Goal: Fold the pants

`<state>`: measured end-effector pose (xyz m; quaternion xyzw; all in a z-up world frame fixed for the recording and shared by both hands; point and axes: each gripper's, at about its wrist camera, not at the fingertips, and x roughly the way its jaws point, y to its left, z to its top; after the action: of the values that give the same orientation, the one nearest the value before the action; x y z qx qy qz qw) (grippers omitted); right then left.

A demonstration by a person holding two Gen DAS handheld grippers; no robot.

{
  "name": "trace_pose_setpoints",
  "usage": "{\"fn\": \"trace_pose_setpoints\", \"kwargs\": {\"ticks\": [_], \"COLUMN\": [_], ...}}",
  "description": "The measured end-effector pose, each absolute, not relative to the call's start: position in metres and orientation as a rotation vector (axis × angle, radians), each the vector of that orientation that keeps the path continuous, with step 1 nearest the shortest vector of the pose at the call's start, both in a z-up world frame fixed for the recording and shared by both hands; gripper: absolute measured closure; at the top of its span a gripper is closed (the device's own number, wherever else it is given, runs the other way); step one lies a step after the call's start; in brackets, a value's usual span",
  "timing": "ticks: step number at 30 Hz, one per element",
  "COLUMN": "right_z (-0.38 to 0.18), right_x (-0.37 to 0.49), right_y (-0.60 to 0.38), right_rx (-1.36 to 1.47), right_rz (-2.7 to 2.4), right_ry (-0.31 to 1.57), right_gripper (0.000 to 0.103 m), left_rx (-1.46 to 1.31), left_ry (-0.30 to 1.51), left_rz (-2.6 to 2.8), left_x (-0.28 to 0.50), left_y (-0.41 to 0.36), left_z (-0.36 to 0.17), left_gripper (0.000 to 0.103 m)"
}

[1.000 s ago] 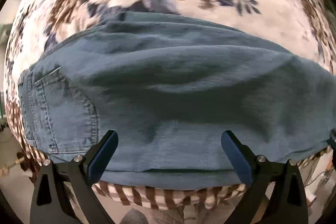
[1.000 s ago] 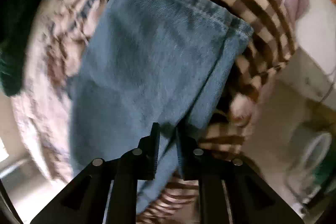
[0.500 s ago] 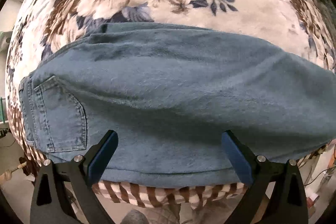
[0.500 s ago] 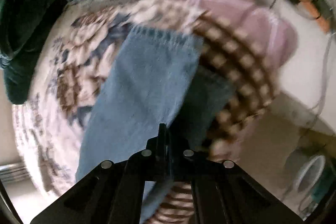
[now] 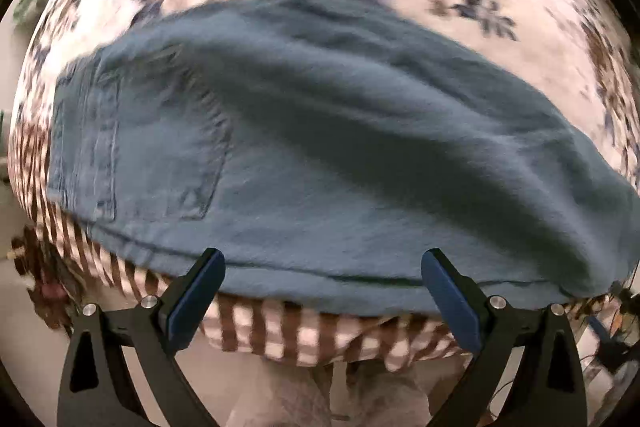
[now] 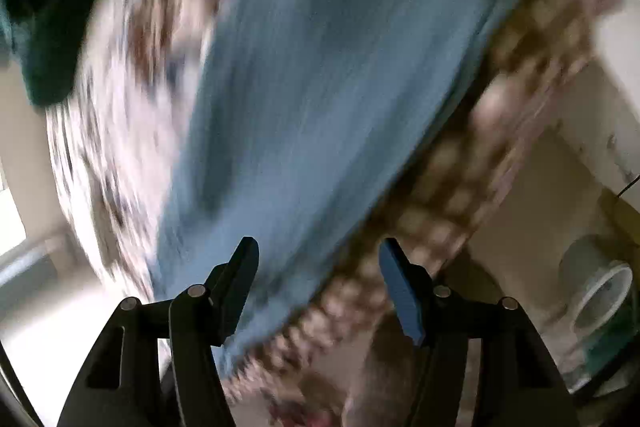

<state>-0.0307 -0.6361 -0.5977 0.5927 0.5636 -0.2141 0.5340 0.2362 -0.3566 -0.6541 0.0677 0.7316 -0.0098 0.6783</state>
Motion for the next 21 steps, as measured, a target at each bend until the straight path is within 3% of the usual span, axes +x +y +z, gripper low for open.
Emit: {"fn": "trace_pose_setpoints", "kwargs": {"ticks": [3,9,10,11,12,13,14,15,21], "right_z": [-0.616,-0.642,-0.652,-0.662,-0.668,-0.670,-0.667,-0.661,-0.611], "right_x": [-0.011,0.029,0.035,0.038,0.040,0.040,0.041,0.044,0.042], "right_y": [-0.590,-0.527,-0.519,-0.513,-0.512,-0.511,-0.510,-0.508,-0.498], "right_rx": [1.476,1.599,1.617,1.646,1.669,1.684,1.673,1.633,1.456], "right_rz": [-0.431,-0.282,-0.281,-0.286,-0.318,-0.344,-0.365,-0.382,-0.360], "right_ry": [1.393,1.320,1.320,1.319,1.310,1.294,1.284,1.283,1.356], "right_gripper": [0.038,0.038,0.038,0.044,0.069,0.086,0.097,0.098,0.099], "left_rx": [0.073,-0.031,-0.042,-0.060,-0.065,-0.070,-0.074,-0.078,-0.010], "left_ry": [1.684,1.662,1.668,1.673,1.671,1.662,1.654,1.640,1.617], "left_rz": [-0.016,-0.004,-0.005,0.002,0.015,0.032,0.037,0.035,0.050], "left_x": [0.234,0.234,0.243,0.246,0.248,0.251,0.254,0.254,0.244], "left_y": [-0.330,-0.275,-0.270,-0.263,-0.259,-0.251,-0.244,-0.236,-0.184], "left_z": [-0.663,-0.675,-0.681,-0.689,-0.694,-0.695,-0.696,-0.694,-0.674], "left_gripper": [0.003,0.004,0.010,0.019,0.043,0.069,0.080,0.101,0.102]}}
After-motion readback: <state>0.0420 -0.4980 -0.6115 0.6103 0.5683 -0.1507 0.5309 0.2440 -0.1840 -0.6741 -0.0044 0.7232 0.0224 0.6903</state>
